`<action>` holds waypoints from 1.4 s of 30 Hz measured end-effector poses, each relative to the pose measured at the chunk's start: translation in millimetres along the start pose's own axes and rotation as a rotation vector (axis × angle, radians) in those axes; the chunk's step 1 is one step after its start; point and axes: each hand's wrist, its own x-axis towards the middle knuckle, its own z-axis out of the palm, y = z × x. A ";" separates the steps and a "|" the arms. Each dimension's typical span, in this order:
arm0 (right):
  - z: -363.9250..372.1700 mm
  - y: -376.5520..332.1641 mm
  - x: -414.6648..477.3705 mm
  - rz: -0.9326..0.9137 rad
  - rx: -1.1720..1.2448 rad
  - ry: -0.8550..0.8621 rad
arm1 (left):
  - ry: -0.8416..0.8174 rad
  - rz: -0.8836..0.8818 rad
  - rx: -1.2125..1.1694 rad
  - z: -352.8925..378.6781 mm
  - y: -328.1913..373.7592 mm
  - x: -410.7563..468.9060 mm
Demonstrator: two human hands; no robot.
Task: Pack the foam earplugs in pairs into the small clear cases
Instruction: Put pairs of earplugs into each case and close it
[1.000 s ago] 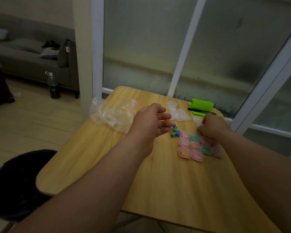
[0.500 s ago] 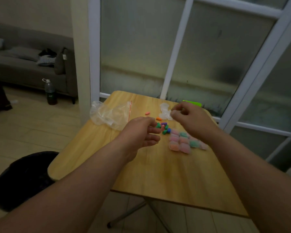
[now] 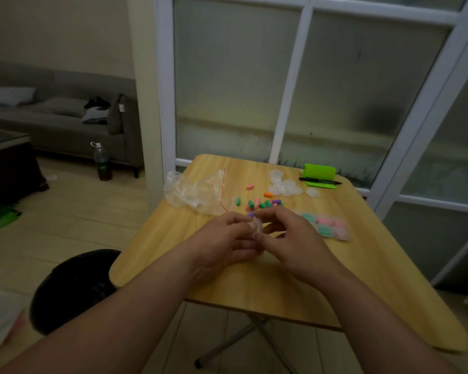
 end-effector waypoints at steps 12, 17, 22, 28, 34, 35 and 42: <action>12.2 8.6 17.5 0.311 0.295 -0.023 | -0.009 0.018 0.126 -12.7 -0.7 3.1; 14.1 7.8 14.4 0.312 0.293 -0.046 | -0.018 0.011 0.152 -18.0 -3.0 3.8; 15.8 6.4 13.0 0.338 0.323 -0.080 | -0.017 0.001 0.170 -20.3 -2.2 1.3; 17.4 4.4 10.6 0.345 0.328 -0.069 | -0.017 -0.003 0.195 -20.4 0.2 -2.2; 17.2 3.3 9.7 0.343 0.360 -0.071 | -0.020 -0.002 0.236 -18.8 0.4 -0.6; 17.3 2.8 9.5 0.344 0.367 -0.074 | -0.019 -0.001 0.243 -18.6 0.3 -0.3; 16.3 5.2 9.3 0.356 0.386 -0.092 | -0.016 -0.016 0.256 -19.3 0.8 0.5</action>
